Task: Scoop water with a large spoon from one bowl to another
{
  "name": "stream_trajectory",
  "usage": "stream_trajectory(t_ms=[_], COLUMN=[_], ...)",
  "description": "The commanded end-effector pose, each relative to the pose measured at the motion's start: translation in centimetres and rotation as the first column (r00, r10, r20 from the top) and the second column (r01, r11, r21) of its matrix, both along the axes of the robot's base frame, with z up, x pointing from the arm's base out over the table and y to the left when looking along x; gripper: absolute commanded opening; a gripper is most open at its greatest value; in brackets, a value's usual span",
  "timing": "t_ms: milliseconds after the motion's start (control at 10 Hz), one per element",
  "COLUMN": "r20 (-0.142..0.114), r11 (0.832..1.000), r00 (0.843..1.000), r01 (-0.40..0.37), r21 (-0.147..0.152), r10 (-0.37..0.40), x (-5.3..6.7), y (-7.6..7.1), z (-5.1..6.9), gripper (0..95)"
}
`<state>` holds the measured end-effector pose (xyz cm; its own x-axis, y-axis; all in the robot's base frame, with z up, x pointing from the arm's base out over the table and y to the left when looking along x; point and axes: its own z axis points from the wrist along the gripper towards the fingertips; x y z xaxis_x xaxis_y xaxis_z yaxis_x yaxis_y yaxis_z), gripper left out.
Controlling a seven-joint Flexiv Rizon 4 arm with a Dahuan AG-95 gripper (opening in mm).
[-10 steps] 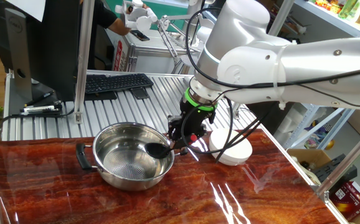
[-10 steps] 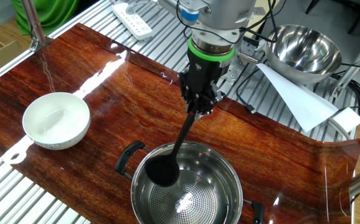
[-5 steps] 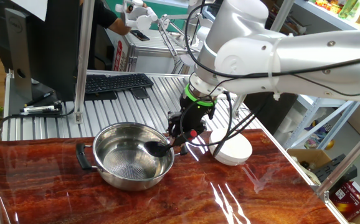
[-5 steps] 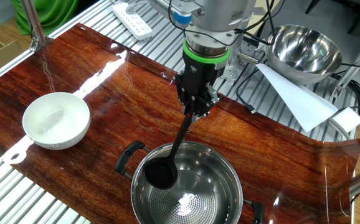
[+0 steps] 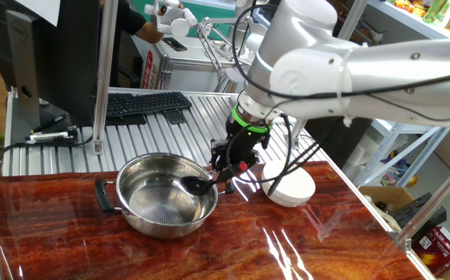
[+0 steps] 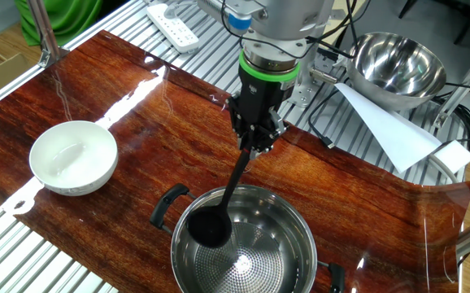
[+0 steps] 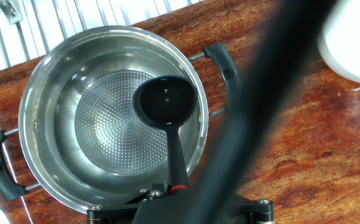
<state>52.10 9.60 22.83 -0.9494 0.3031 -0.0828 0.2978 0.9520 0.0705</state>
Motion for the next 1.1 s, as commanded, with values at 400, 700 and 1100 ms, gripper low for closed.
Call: stream_trajectory(t_ms=[400,700,1100], r20=[0.01,0.01,0.01], r11=[1.0,1.0,0.999], r00=[1.0,1.0,1.0], r01=[0.01,0.003,-0.002], r21=[-0.006,-0.025,-0.04], r10=[-0.01,-0.003,0.002], x=[0.1,0.2,0.7], y=[-0.5,-0.6,-1.1], z=[0.4,0.6,1.2], gripper=[0.0,0.0,0.0])
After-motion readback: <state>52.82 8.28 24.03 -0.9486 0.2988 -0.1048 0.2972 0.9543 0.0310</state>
